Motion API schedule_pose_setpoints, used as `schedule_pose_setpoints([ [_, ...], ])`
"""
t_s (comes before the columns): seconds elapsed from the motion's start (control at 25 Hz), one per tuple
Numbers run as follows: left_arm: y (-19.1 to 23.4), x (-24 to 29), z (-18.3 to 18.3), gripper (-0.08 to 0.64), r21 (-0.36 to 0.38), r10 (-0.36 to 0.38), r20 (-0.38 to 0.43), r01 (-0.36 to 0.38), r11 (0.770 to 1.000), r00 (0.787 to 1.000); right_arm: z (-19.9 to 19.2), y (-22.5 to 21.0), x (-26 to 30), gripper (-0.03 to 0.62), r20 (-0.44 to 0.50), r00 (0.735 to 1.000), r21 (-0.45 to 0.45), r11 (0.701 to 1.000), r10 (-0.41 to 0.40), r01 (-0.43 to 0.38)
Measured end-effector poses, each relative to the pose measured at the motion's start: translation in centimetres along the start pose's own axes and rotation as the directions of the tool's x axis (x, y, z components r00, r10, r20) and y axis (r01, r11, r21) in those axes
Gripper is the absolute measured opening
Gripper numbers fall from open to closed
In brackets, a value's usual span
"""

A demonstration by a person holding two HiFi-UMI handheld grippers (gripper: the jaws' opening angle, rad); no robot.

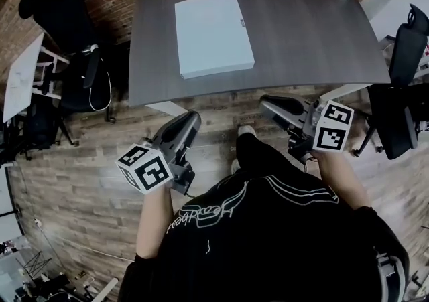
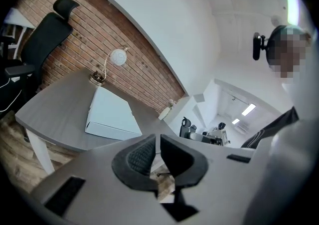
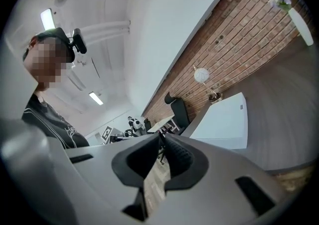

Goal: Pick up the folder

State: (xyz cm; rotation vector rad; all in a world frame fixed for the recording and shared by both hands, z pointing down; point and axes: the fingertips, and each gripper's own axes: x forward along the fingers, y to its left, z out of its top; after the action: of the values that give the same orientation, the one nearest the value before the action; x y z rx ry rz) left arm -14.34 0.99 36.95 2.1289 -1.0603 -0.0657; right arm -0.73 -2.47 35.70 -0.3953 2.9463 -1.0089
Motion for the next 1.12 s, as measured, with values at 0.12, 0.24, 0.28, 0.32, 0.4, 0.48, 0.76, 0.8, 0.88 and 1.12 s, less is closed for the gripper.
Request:
schedule_pose_setpoints([
  [0.12,0.9,0.0,-0.6,0.009,0.003,0.021,0.023,-0.021,1.000,1.000,-0.7,-0.9,-0.5,0.002,0.012,1.000,-0.009,1.000,-0.008,0.008],
  [0.24,2.4,0.5,-0.4,0.009,0.003,0.073,0.044,-0.073,0.997,0.996,-0.8,-2.5,-0.5,0.018,0.007,1.000,-0.012,1.000,-0.016,0.016],
  [0.28,3.3,0.9,0.5,0.009,-0.005,0.089,0.046,-0.089,0.996,0.995,-0.1,-3.6,-0.1,0.040,0.001,1.000,-0.004,1.000,-0.025,0.025],
  [0.32,4.3,1.4,1.7,0.010,-0.016,0.104,0.045,-0.103,0.995,0.994,0.9,-4.9,0.5,0.069,-0.005,0.999,0.005,0.999,-0.036,0.036],
  [0.4,6.2,2.4,3.9,0.013,-0.030,0.129,0.035,-0.128,0.991,0.991,2.9,-7.2,1.8,0.087,-0.012,0.998,0.021,0.998,-0.054,0.054],
  [0.48,7.6,3.4,4.9,0.036,-0.032,0.148,0.019,-0.147,0.989,0.989,3.8,-8.9,2.6,0.099,-0.015,0.998,0.031,0.998,-0.063,0.063],
  [0.76,11.9,7.1,6.2,0.174,-0.071,0.185,-0.041,-0.188,0.980,0.982,4.5,-14.3,4.4,0.145,-0.068,0.993,0.043,0.994,-0.097,0.100],
  [0.8,12.6,7.5,6.4,0.188,-0.079,0.193,-0.048,-0.197,0.977,0.980,4.5,-15.1,4.5,0.150,-0.078,0.991,0.041,0.993,-0.108,0.111],
  [0.88,14.2,8.3,6.9,0.203,-0.082,0.217,-0.062,-0.222,0.972,0.974,4.4,-16.9,4.8,0.165,-0.101,0.986,0.035,0.990,-0.135,0.139],
  [1.12,18.2,9.9,7.1,0.239,-0.036,0.265,-0.107,-0.270,0.962,0.958,3.4,-20.5,6.3,0.205,-0.177,0.971,0.030,0.985,-0.160,0.168],
])
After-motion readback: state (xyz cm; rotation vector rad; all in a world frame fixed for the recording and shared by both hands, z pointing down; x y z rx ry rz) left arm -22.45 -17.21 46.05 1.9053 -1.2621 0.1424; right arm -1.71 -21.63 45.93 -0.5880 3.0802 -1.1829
